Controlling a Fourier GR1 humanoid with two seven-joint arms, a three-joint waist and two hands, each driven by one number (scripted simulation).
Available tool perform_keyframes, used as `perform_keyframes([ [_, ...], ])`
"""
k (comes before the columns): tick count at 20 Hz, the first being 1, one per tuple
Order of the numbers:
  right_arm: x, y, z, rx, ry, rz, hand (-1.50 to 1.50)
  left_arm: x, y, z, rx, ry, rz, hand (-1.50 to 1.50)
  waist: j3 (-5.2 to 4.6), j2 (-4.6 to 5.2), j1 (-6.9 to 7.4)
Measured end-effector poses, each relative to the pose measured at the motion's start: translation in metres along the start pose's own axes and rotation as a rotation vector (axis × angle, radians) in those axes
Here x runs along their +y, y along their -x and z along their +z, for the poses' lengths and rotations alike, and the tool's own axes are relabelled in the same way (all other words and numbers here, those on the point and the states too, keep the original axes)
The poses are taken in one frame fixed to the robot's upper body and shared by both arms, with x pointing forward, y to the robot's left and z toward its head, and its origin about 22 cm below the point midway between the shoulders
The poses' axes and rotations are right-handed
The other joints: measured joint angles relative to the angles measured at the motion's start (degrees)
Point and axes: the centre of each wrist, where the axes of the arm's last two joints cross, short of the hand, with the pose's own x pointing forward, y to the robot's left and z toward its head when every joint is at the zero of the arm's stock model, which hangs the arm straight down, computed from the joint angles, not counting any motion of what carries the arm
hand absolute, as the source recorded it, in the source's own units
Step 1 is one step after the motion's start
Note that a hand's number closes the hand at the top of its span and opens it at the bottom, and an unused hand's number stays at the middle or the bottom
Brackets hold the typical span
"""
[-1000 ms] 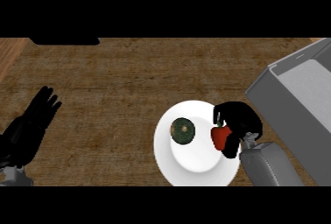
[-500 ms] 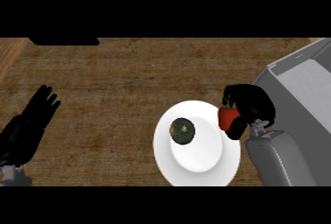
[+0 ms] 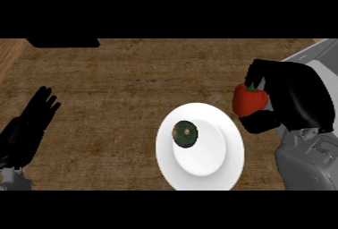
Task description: Pick the bell pepper from the plate and place it in the cardboard box
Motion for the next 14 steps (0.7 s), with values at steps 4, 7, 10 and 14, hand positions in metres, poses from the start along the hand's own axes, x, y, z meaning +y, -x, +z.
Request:
perform_keyframes([
  [4,-0.039,-0.001,0.01,0.08,0.128,-0.014,1.5,0.001,-0.001,0.003,-0.003,0.005,-0.003,0.0,0.0,0.02,0.18],
  [7,-0.059,0.002,0.01,0.144,0.201,-0.024,1.5,-0.002,-0.002,0.004,-0.006,0.009,-0.006,0.0,0.0,0.09,0.36],
  [10,-0.079,0.016,0.006,0.197,0.254,-0.029,1.5,-0.002,0.004,0.003,-0.006,0.011,-0.003,0.0,0.0,0.18,0.39],
  [14,-0.092,0.043,-0.006,0.254,0.272,-0.024,1.5,0.004,0.006,0.005,-0.008,0.008,-0.001,0.0,0.01,0.26,0.51],
])
